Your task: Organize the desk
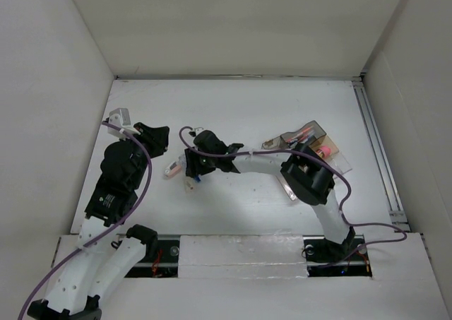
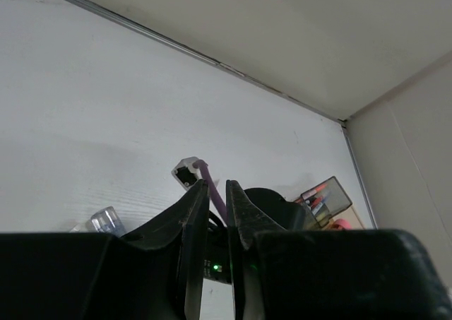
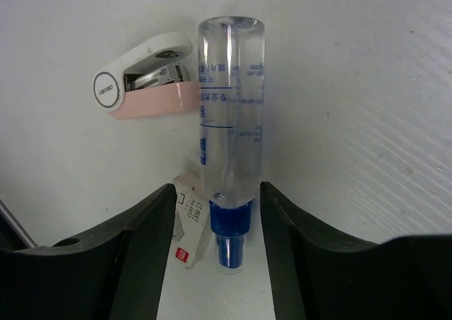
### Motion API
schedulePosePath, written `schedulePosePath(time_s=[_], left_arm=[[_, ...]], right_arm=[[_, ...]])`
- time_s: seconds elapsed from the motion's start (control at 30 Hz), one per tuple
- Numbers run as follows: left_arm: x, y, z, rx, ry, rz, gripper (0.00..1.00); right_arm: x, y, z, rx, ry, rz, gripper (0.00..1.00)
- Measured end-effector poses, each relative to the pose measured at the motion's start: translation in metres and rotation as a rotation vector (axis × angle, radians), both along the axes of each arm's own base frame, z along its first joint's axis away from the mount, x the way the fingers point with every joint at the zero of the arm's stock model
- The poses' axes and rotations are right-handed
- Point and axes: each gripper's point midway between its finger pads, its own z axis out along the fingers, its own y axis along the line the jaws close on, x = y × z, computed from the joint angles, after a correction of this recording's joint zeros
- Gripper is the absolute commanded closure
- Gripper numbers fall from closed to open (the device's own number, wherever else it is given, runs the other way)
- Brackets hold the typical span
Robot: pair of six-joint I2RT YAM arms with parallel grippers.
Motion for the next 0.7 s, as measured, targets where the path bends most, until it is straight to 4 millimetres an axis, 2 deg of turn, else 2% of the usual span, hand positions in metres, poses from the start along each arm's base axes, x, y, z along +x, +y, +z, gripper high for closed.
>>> schedulePosePath(time_s=[0.13, 0.17, 0.23, 0.27, 0.3, 0.37, 0.47, 0.6, 0.7], left_arm=[[0.0, -0.002, 0.0, 0.003, 0.001, -0.013, 0.88], [-0.001, -0.003, 0.0, 0.003, 0.0, -0.016, 0.88], [-0.001, -0.003, 0.0, 0.004, -0.002, -0.021, 0.88], [-0.001, -0.003, 0.0, 0.005, -0.003, -0.021, 0.88], [-0.001, -0.003, 0.0, 0.006, -0.003, -0.021, 0.88], [-0.001, -0.004, 0.001, 0.007, -0.004, -0.025, 0.88], [-0.002, -0.004, 0.001, 0.009, -0.008, -0.03, 0.88], [-0.002, -0.007, 0.002, 0.013, -0.01, -0.044, 0.88], [-0.003, -0.008, 0.002, 0.016, -0.012, -0.053, 0.88]], right_arm=[[0.002, 0.006, -0.006, -0.012, -0.005, 0.001, 0.47], [0.003, 0.006, -0.007, -0.018, -0.006, -0.004, 0.53], [0.008, 0.009, -0.009, -0.025, -0.011, -0.012, 0.59], [0.011, 0.01, -0.009, -0.026, -0.015, -0.018, 0.7], [0.013, 0.011, -0.01, -0.026, -0.018, -0.022, 0.75], [0.016, 0.011, -0.009, -0.027, -0.026, -0.035, 0.82], [0.019, 0.009, -0.009, -0.032, -0.037, -0.052, 0.85], [0.016, -0.011, 0.002, -0.049, -0.053, -0.08, 0.86], [0.012, -0.044, 0.037, -0.04, -0.082, -0.112, 0.86]])
